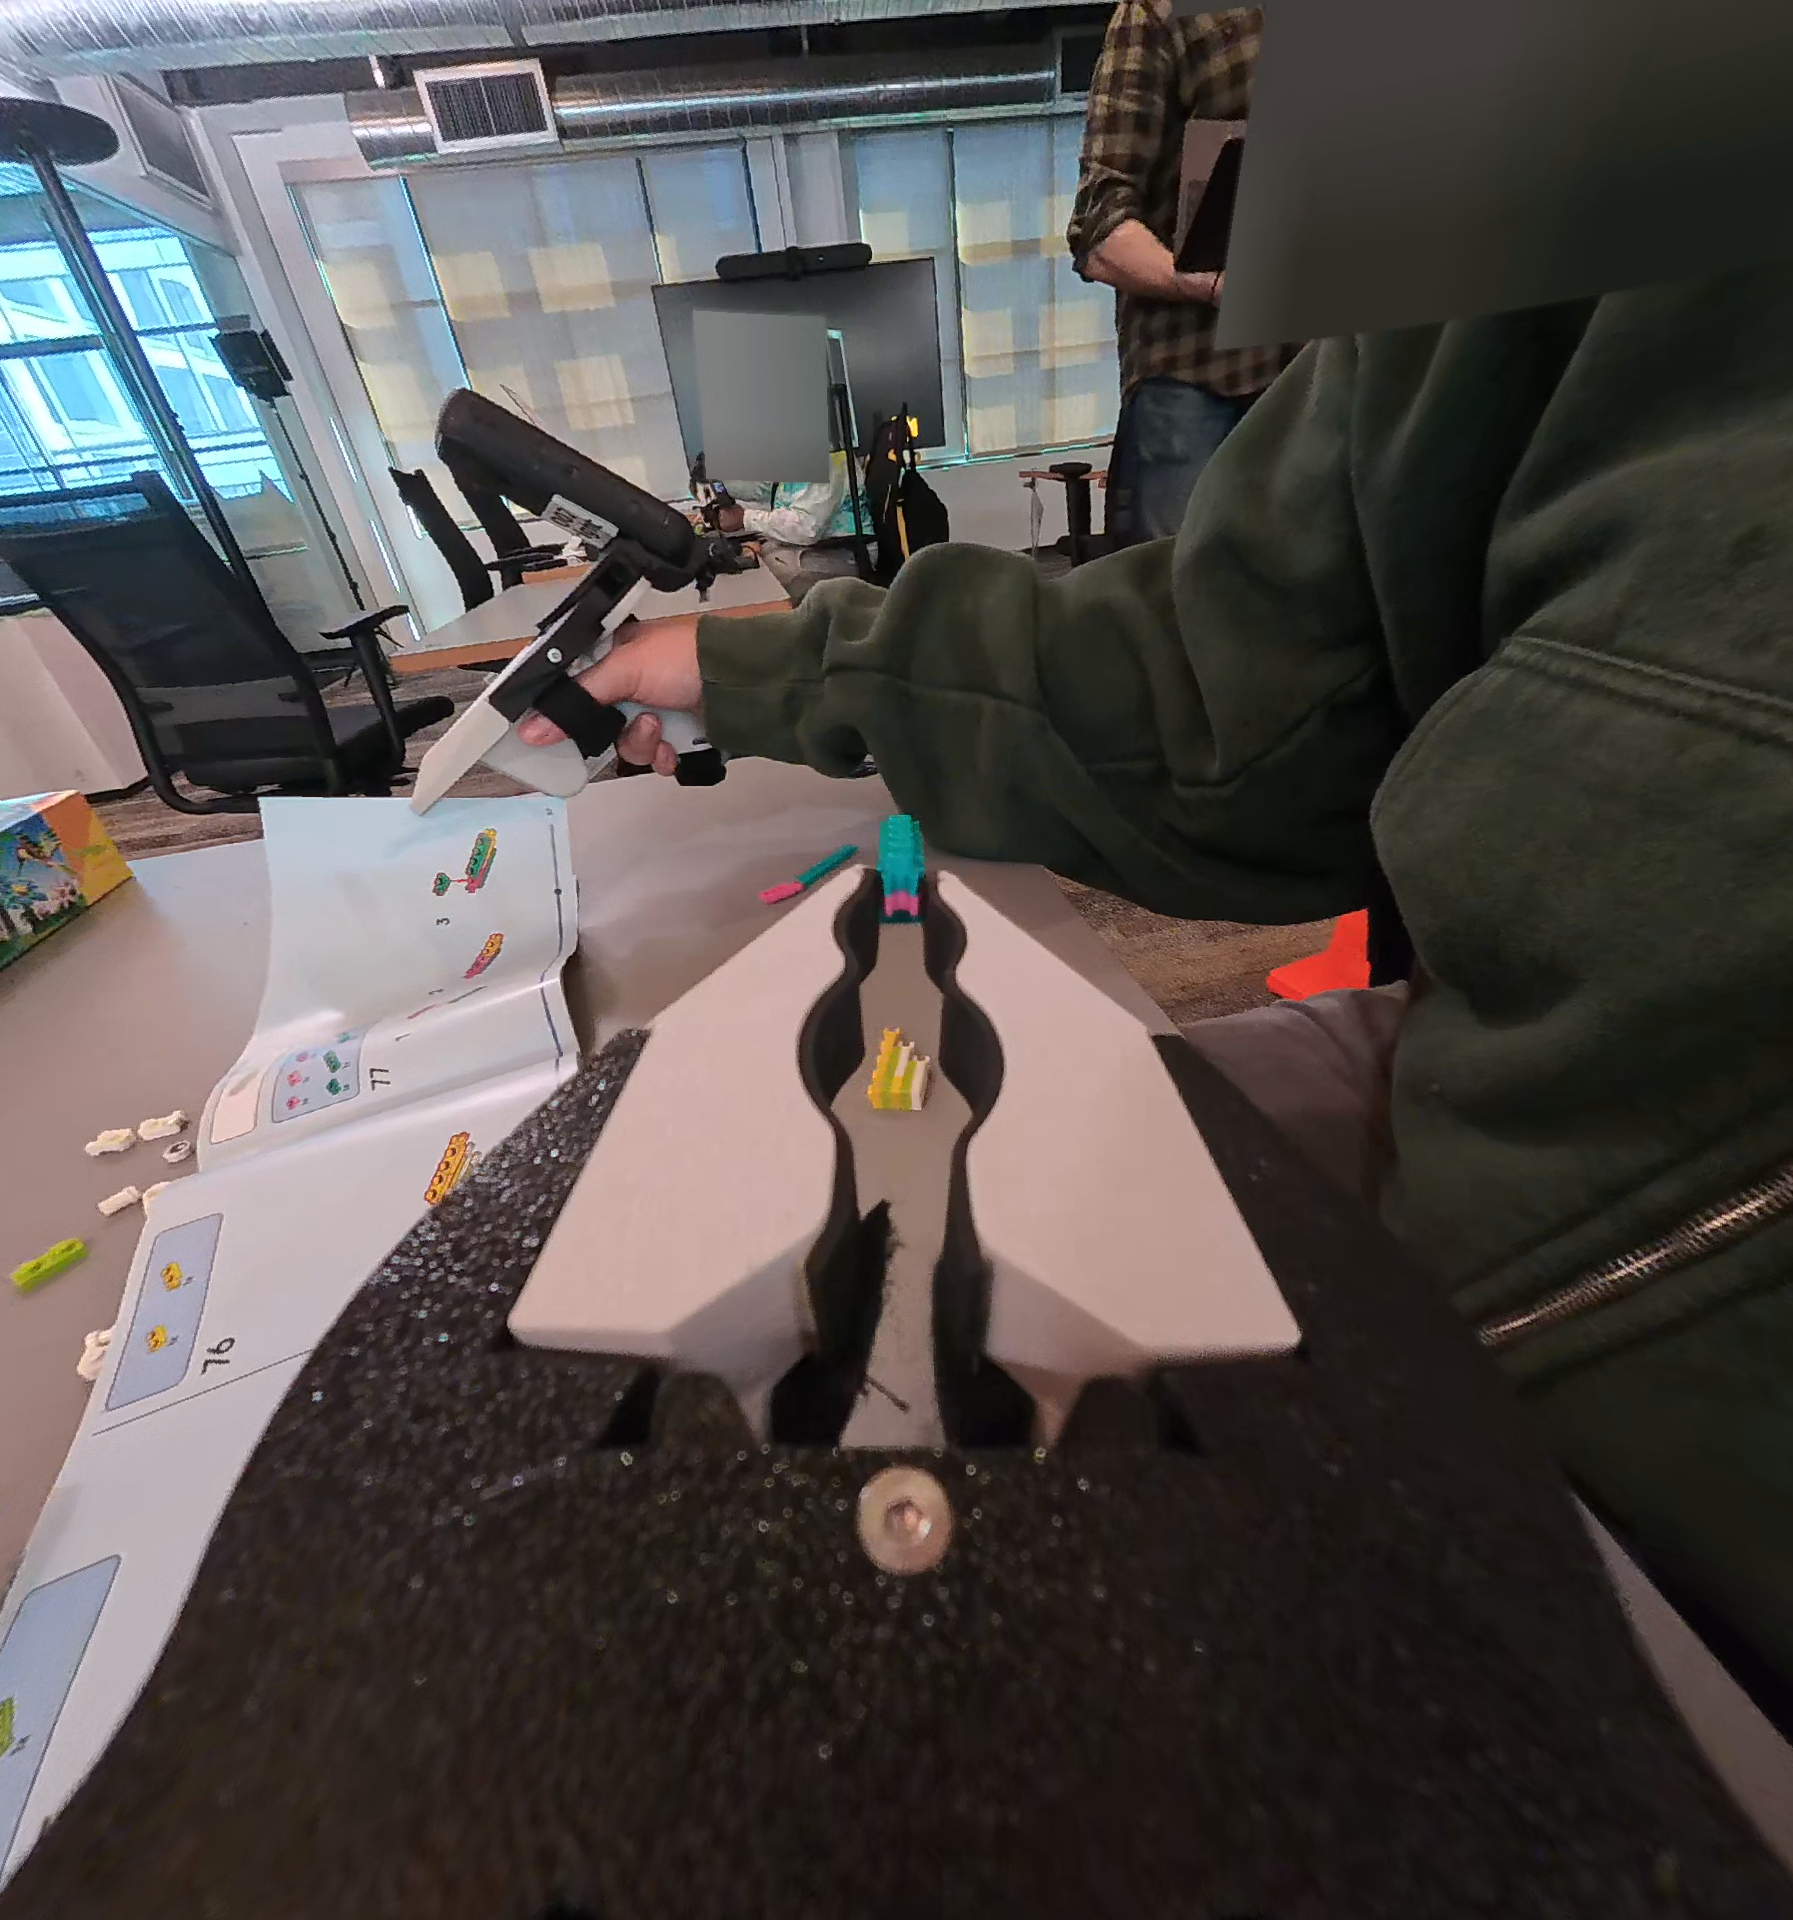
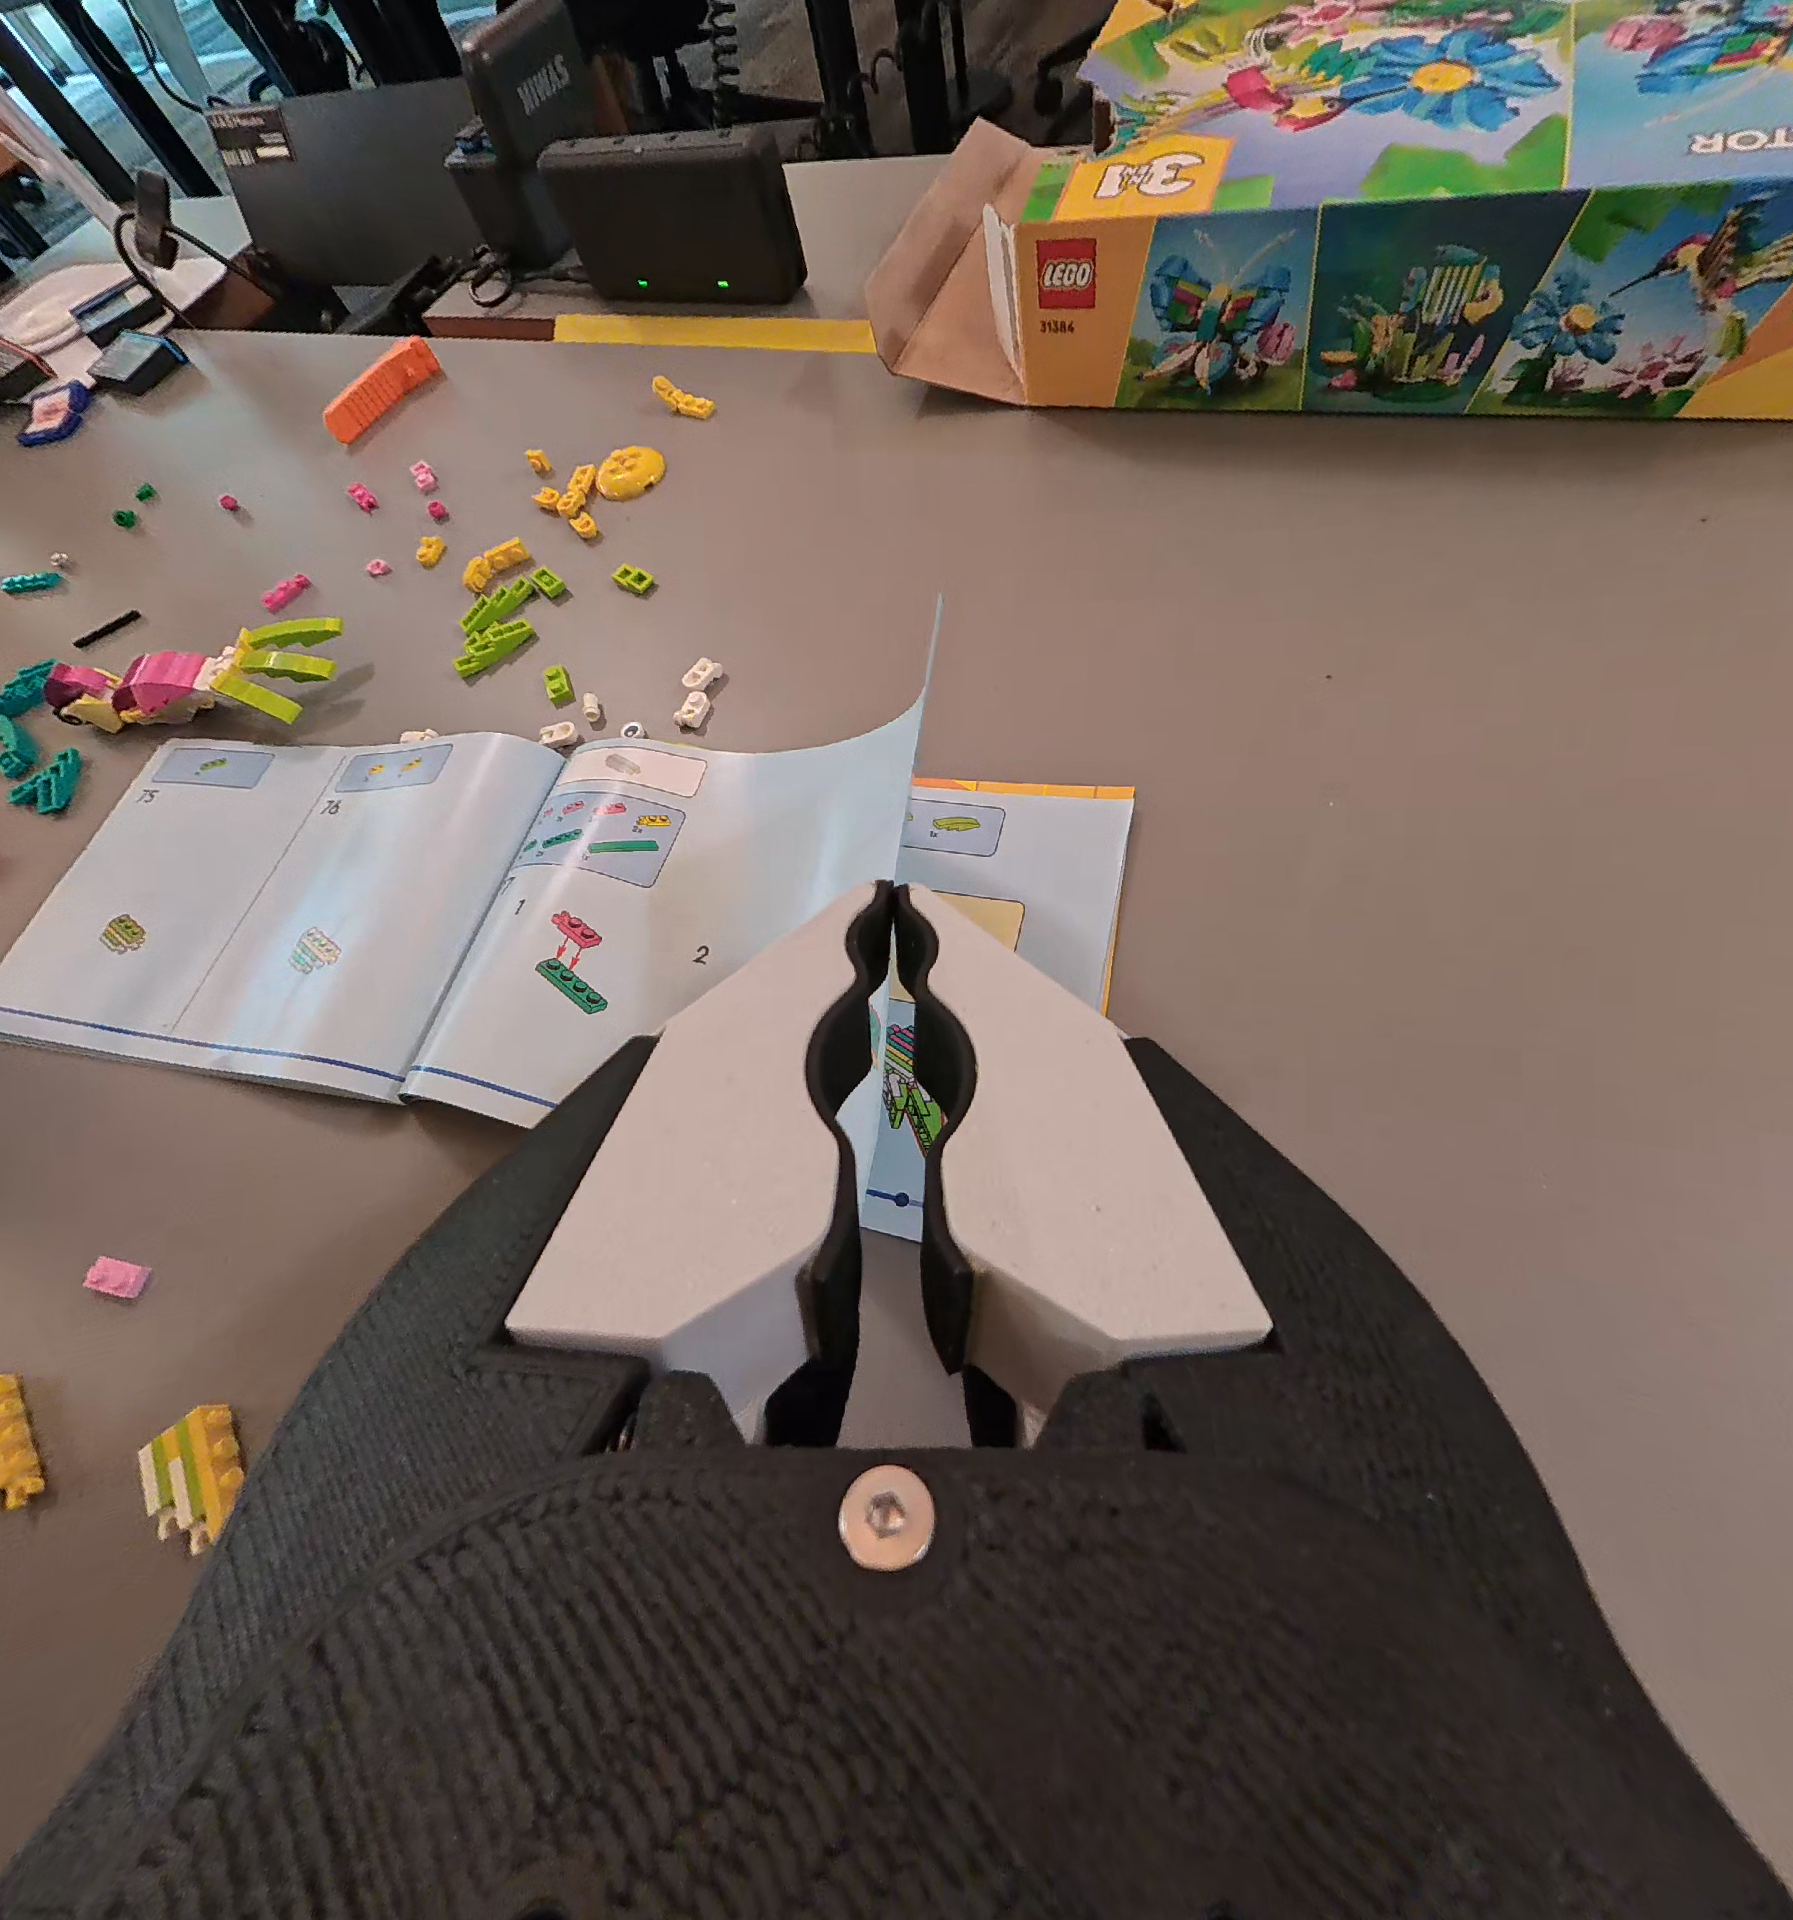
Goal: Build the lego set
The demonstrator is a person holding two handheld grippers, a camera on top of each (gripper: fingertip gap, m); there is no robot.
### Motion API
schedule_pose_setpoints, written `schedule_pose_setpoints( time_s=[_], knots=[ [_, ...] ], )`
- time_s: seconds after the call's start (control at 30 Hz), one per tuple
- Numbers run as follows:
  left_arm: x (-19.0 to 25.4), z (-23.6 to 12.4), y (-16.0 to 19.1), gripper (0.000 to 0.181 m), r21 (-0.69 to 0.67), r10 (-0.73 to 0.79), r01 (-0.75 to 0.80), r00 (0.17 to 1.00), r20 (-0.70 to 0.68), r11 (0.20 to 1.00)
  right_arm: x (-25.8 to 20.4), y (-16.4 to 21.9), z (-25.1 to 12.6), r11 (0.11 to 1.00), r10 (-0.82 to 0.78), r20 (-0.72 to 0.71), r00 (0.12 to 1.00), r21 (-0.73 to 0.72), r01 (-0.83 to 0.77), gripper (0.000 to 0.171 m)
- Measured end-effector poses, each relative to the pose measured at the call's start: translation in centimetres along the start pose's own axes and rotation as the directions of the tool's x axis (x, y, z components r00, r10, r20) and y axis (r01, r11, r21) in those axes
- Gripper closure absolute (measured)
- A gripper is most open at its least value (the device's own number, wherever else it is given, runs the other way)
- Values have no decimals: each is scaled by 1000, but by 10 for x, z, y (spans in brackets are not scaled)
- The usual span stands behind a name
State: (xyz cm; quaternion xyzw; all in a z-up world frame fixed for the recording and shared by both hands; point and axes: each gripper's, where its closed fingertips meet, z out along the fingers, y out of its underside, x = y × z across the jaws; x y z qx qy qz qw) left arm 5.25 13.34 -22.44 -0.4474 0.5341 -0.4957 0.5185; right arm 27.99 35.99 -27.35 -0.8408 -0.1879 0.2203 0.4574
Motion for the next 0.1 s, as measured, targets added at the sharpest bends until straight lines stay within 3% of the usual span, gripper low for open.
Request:
schedule_pose_setpoints(
  time_s=[0.03,0.1],
  knots=[
    [0,0,0,175,0,1,-1,1000,0,1000,0,0,0,1000,0,0,1000,0,0,171],
    [0,0,0,175,1,2,-2,1000,1,1000,0,-1,-1,1000,-2,-3,1000,-1,2,171]
  ],
)
